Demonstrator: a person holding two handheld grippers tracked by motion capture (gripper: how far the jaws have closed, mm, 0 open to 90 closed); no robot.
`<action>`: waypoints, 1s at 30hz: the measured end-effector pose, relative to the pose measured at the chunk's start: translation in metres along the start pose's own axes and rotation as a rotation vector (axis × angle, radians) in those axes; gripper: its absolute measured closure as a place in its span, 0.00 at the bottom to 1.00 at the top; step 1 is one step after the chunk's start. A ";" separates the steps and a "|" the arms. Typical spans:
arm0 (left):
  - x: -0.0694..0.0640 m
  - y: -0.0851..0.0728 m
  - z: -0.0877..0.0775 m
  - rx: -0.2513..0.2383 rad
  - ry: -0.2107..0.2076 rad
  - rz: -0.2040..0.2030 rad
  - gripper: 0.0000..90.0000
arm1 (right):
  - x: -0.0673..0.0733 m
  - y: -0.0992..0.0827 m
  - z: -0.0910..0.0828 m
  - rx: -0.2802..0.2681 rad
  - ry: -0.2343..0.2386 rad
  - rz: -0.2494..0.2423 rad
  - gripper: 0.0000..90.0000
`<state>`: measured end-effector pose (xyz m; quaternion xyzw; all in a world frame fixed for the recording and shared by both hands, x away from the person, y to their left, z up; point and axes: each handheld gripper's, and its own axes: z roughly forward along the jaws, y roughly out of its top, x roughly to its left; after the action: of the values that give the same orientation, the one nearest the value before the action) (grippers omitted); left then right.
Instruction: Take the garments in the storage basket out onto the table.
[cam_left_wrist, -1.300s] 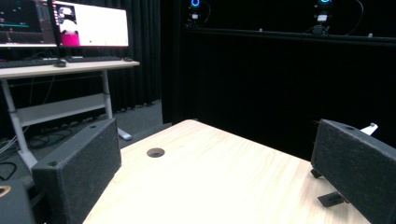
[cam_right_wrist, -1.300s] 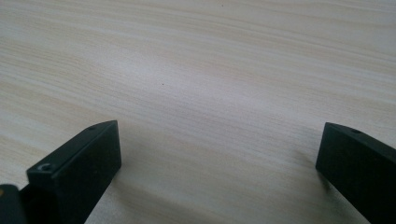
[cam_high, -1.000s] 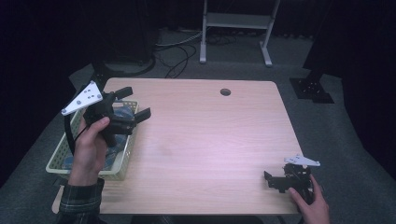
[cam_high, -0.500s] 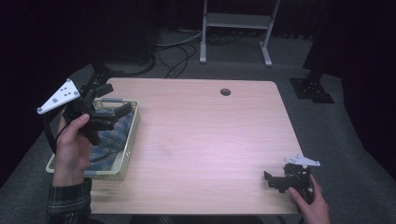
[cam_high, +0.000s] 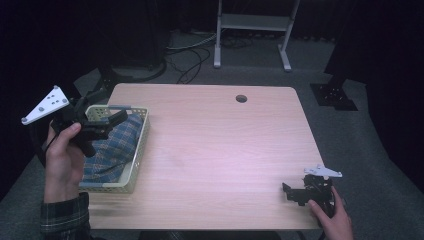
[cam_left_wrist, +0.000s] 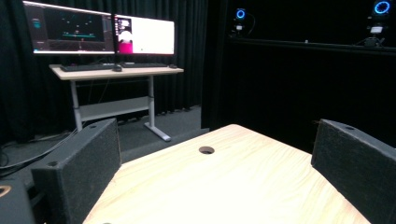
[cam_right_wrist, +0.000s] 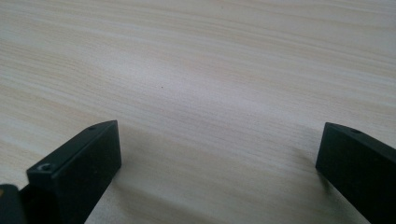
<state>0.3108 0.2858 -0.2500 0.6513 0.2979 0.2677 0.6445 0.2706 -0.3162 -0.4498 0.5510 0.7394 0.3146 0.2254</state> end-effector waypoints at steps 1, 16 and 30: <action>0.001 0.000 -0.001 -0.001 0.002 -0.001 0.01 | 0.000 0.000 0.000 0.000 0.000 0.000 0.00; 0.016 0.000 -0.021 0.021 0.032 -0.001 0.01 | 0.000 0.000 0.000 0.000 0.000 0.001 0.00; 0.024 0.000 -0.033 0.028 0.072 0.010 0.01 | 0.000 0.000 0.000 0.000 0.000 0.001 0.00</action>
<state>0.3027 0.3258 -0.2501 0.6516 0.3213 0.2899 0.6231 0.2706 -0.3162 -0.4498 0.5513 0.7392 0.3146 0.2251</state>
